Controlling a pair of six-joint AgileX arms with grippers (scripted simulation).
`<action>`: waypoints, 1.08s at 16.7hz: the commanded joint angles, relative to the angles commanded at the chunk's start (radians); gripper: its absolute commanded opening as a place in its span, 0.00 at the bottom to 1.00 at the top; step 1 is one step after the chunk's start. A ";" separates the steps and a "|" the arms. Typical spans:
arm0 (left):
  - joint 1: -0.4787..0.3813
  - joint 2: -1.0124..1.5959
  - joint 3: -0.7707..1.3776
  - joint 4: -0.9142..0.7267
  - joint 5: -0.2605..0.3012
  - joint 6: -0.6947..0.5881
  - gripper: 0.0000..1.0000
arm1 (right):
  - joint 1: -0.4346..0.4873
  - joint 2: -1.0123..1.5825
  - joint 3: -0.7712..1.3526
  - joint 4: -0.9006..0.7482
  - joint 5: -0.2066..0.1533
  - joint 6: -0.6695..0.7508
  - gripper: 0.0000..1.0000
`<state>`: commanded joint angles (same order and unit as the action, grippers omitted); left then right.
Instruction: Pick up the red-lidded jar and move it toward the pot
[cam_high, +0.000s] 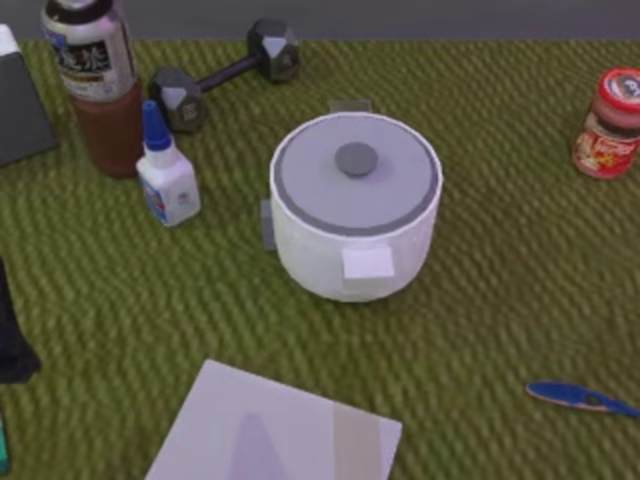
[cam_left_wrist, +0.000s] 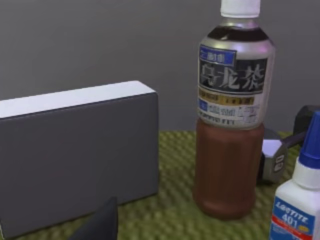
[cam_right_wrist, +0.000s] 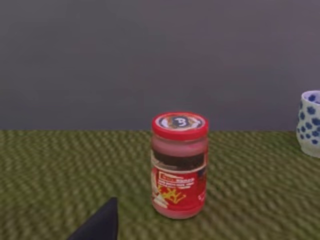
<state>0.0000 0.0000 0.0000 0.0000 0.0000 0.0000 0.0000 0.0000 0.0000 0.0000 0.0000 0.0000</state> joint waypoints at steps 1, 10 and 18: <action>0.000 0.000 0.000 0.000 0.000 0.000 1.00 | 0.000 0.000 0.000 0.000 0.000 0.000 1.00; 0.000 0.000 0.000 0.000 0.000 0.000 1.00 | 0.011 0.291 0.297 -0.159 -0.048 -0.084 1.00; 0.000 0.000 0.000 0.000 0.000 0.000 1.00 | -0.009 0.980 0.968 -0.548 -0.112 -0.305 1.00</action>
<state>0.0000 0.0000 0.0000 0.0000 0.0000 0.0000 -0.0091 0.9799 0.9682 -0.5476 -0.1117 -0.3050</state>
